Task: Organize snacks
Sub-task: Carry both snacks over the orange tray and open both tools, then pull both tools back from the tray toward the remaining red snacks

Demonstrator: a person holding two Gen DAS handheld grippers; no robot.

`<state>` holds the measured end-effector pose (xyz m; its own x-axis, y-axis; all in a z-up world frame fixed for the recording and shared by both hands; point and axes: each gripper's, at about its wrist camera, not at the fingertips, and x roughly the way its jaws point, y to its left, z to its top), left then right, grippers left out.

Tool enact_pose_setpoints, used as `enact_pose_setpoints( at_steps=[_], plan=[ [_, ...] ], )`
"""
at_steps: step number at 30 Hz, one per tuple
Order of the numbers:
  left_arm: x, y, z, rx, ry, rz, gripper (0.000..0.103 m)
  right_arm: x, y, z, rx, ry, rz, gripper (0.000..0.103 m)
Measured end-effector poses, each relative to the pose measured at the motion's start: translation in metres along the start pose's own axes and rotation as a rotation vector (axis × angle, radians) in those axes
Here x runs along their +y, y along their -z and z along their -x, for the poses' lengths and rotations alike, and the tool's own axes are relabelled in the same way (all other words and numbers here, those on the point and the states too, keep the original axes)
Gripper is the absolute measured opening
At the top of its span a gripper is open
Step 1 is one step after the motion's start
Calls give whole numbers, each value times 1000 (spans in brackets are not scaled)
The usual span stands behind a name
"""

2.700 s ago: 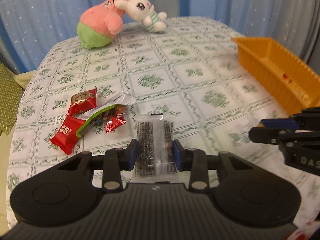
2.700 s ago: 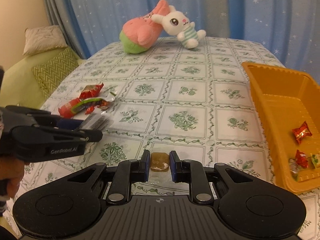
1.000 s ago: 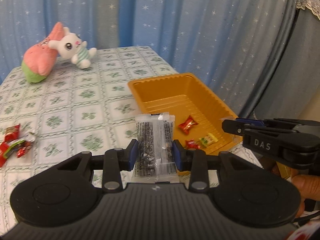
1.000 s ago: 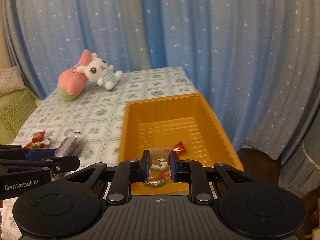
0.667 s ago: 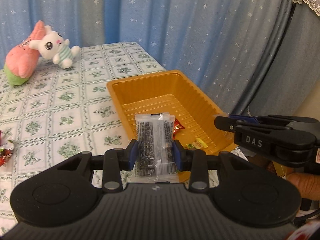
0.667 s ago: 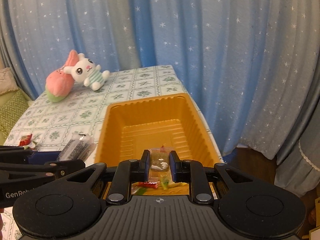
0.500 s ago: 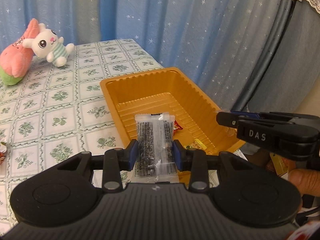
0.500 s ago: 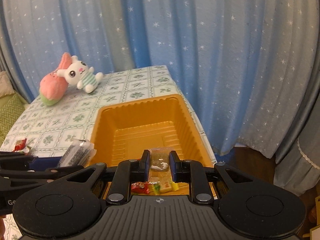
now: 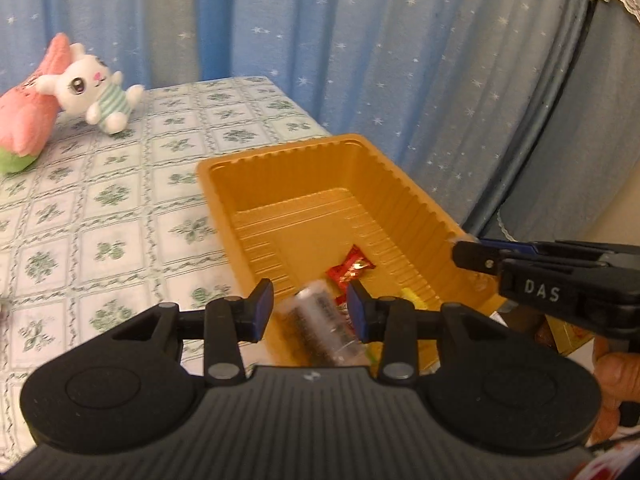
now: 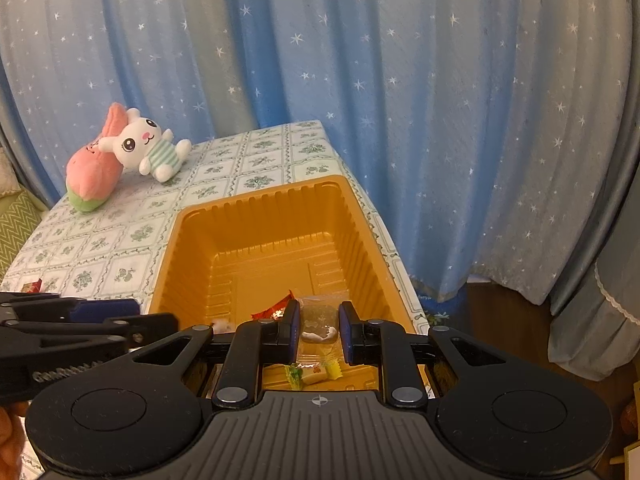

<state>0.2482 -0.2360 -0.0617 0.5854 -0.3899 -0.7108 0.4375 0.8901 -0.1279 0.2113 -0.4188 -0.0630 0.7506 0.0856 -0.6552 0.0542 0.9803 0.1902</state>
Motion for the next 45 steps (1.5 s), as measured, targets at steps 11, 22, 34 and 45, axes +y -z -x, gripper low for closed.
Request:
enact_pose_setpoints(
  at_steps=[11,22,34,45],
  plan=[
    [25,15,23,-14,-41,47,42,5,-7,-6,0,-94,-53,21],
    [35,30,53,-24,-70,65,50,4,-6,13,-14,-74,-111,23],
    [53,59,120,-62,-103,112,53,42,29,71,-4,-51,-107,23],
    [85,90,181,-94,-158,147,59,115,60,107,11,-98,3,23]
  ],
)
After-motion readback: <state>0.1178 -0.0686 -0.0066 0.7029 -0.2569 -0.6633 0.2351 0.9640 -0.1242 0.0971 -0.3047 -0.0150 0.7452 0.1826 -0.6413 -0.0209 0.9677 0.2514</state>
